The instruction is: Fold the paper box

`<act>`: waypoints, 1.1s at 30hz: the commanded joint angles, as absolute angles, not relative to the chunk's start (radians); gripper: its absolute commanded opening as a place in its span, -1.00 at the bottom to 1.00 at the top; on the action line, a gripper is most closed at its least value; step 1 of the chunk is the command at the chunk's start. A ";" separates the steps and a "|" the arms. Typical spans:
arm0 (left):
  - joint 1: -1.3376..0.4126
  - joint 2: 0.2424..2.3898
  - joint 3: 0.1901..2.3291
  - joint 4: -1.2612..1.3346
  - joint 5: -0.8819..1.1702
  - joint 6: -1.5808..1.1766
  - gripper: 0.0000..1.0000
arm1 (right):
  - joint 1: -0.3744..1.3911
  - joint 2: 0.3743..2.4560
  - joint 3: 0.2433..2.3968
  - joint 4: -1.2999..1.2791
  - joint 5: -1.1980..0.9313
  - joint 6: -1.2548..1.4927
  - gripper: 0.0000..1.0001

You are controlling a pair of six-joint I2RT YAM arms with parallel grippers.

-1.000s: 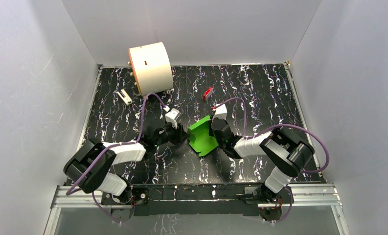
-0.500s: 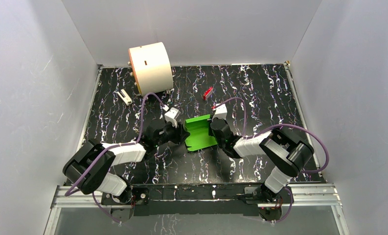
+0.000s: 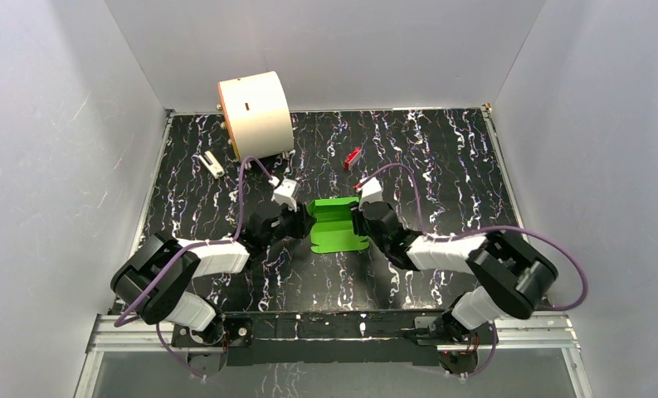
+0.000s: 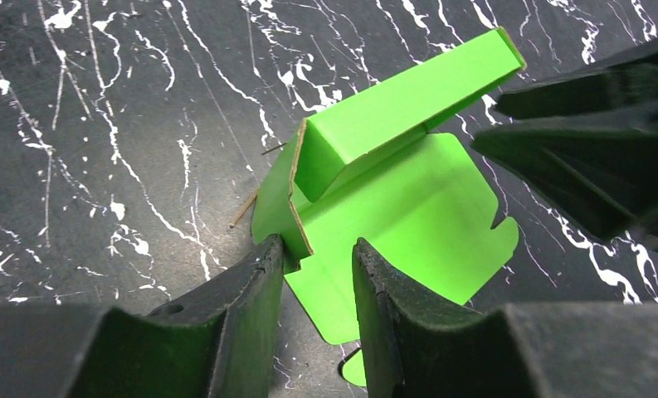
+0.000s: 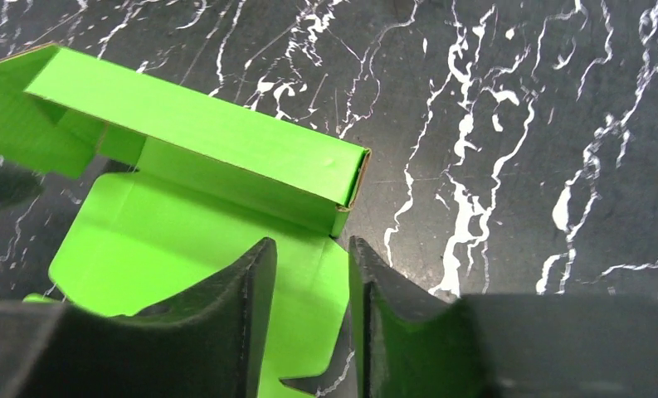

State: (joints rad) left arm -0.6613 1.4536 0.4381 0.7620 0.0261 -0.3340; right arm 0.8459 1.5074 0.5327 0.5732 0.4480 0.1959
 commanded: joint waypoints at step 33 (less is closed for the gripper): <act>-0.651 1.441 0.461 0.760 0.000 -0.307 -0.32 | 0.631 1.782 1.284 -0.365 -0.422 -0.589 0.24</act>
